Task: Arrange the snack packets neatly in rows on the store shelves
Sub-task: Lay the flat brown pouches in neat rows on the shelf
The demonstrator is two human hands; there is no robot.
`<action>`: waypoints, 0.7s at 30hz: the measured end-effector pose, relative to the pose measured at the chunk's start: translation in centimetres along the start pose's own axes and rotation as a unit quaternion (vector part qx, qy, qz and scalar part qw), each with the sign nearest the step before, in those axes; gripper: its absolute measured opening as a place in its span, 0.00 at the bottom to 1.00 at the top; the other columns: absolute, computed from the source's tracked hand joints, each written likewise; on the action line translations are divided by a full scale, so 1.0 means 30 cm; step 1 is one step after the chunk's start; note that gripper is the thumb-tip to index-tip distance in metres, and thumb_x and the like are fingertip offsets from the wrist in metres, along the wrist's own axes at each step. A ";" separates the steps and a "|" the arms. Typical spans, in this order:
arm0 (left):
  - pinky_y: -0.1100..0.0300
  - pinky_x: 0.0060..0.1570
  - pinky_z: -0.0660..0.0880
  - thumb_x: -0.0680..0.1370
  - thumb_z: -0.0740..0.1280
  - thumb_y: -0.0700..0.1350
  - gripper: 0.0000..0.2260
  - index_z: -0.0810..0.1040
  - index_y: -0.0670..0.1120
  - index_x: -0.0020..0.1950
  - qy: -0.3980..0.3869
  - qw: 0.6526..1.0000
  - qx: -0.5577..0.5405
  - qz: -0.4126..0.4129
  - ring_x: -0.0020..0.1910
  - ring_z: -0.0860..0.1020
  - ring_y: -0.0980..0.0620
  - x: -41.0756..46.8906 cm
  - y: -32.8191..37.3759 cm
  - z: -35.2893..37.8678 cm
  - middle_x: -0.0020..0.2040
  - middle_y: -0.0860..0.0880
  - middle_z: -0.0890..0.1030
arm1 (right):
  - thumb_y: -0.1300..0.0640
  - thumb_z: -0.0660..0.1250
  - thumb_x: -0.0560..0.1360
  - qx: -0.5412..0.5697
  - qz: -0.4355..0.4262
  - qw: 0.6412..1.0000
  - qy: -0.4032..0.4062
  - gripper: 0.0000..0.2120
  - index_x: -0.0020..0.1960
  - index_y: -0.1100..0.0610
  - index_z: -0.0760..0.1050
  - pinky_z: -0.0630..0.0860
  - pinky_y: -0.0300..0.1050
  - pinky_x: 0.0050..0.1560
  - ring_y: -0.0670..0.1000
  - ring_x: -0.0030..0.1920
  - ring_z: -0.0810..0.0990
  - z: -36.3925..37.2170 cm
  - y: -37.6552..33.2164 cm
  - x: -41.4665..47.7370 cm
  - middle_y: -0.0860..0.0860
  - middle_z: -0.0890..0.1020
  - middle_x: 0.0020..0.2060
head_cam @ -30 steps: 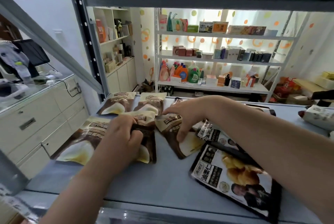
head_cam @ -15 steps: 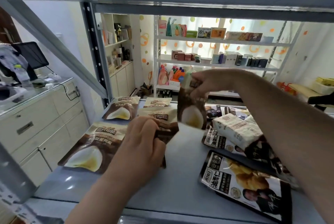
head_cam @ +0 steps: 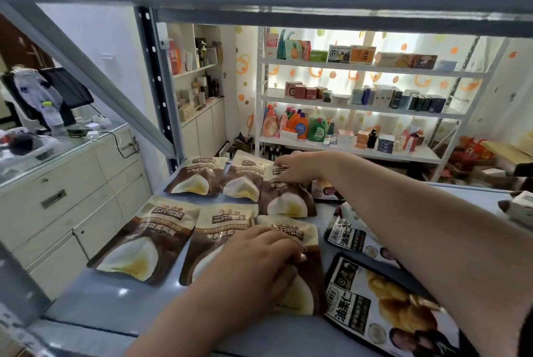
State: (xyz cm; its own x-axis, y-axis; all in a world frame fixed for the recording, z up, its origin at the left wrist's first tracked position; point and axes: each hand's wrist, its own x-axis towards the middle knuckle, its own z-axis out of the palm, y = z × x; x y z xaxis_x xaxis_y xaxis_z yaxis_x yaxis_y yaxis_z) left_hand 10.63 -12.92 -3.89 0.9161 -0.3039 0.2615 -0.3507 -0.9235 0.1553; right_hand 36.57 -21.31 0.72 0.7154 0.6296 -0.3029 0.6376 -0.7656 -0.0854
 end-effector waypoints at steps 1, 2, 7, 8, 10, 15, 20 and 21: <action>0.57 0.67 0.64 0.79 0.53 0.59 0.16 0.69 0.59 0.65 0.004 1.000 0.005 0.003 0.67 0.65 0.58 0.007 0.000 -0.005 0.66 0.61 0.70 | 0.43 0.59 0.78 0.004 0.001 1.000 0.007 0.29 0.77 0.49 0.58 0.65 0.53 0.65 0.59 0.69 0.67 -0.014 0.006 -0.010 0.56 0.65 0.73; 0.58 0.65 0.66 0.79 0.54 0.59 0.16 0.68 0.59 0.65 0.012 1.000 0.001 0.001 0.65 0.66 0.57 0.018 -0.002 -0.013 0.66 0.59 0.70 | 0.45 0.58 0.79 0.013 -0.004 1.000 0.016 0.28 0.77 0.50 0.58 0.63 0.54 0.68 0.60 0.71 0.65 -0.034 0.011 -0.025 0.56 0.64 0.74; 0.58 0.66 0.55 0.80 0.55 0.60 0.26 0.57 0.55 0.77 -0.023 0.999 -0.002 -0.030 0.74 0.55 0.52 0.199 -0.075 -0.052 0.77 0.52 0.58 | 0.47 0.62 0.77 -0.044 -0.020 0.997 -0.052 0.27 0.74 0.48 0.62 0.71 0.53 0.62 0.52 0.65 0.72 -0.092 0.067 -0.115 0.52 0.70 0.71; 0.55 0.69 0.51 0.80 0.54 0.62 0.29 0.52 0.55 0.79 -0.062 0.997 0.004 -0.046 0.77 0.49 0.52 0.247 -0.095 -0.051 0.79 0.52 0.52 | 0.46 0.64 0.75 -0.056 -0.007 0.995 -0.078 0.27 0.72 0.47 0.63 0.74 0.51 0.55 0.50 0.58 0.76 -0.080 0.081 -0.125 0.51 0.74 0.66; 0.50 0.71 0.44 0.79 0.50 0.66 0.33 0.44 0.54 0.79 -0.139 0.987 0.034 -0.070 0.77 0.40 0.50 0.321 -0.127 -0.025 0.80 0.51 0.43 | 0.45 0.67 0.73 -0.073 0.022 0.991 -0.106 0.29 0.72 0.46 0.63 0.75 0.50 0.53 0.50 0.52 0.77 -0.047 0.109 -0.133 0.50 0.77 0.59; 0.51 0.72 0.40 0.76 0.48 0.71 0.39 0.37 0.53 0.79 -0.207 0.973 0.030 -0.101 0.78 0.39 0.47 0.367 -0.170 0.086 0.80 0.48 0.39 | 0.34 0.65 0.73 -0.134 0.056 0.985 -0.089 0.35 0.74 0.51 0.64 0.71 0.54 0.63 0.55 0.62 0.74 -0.019 0.186 -0.143 0.52 0.74 0.67; 0.47 0.75 0.41 0.73 0.46 0.73 0.41 0.37 0.53 0.79 -0.195 0.974 0.025 -0.113 0.78 0.40 0.48 0.365 -0.177 0.105 0.80 0.49 0.39 | 0.36 0.74 0.67 -0.080 0.094 0.992 -0.026 0.39 0.71 0.51 0.66 0.73 0.54 0.60 0.54 0.60 0.75 -0.008 0.242 -0.189 0.50 0.74 0.66; 0.47 0.75 0.42 0.74 0.46 0.73 0.41 0.37 0.53 0.79 -0.192 0.975 0.024 -0.111 0.78 0.40 0.48 0.364 -0.175 0.103 0.80 0.49 0.39 | 0.39 0.76 0.66 -0.062 0.096 0.993 0.000 0.39 0.71 0.52 0.66 0.74 0.52 0.59 0.54 0.60 0.75 -0.006 0.242 -0.196 0.50 0.75 0.64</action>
State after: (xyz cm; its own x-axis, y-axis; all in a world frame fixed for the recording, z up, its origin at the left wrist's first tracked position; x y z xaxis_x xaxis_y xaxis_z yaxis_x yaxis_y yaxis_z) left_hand 23.08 -12.10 -4.80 0.9766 -0.1521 -0.1517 -0.1346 -0.9836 0.1197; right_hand 37.06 -30.55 2.06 0.8270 0.4741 -0.3020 0.5202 -0.8491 0.0916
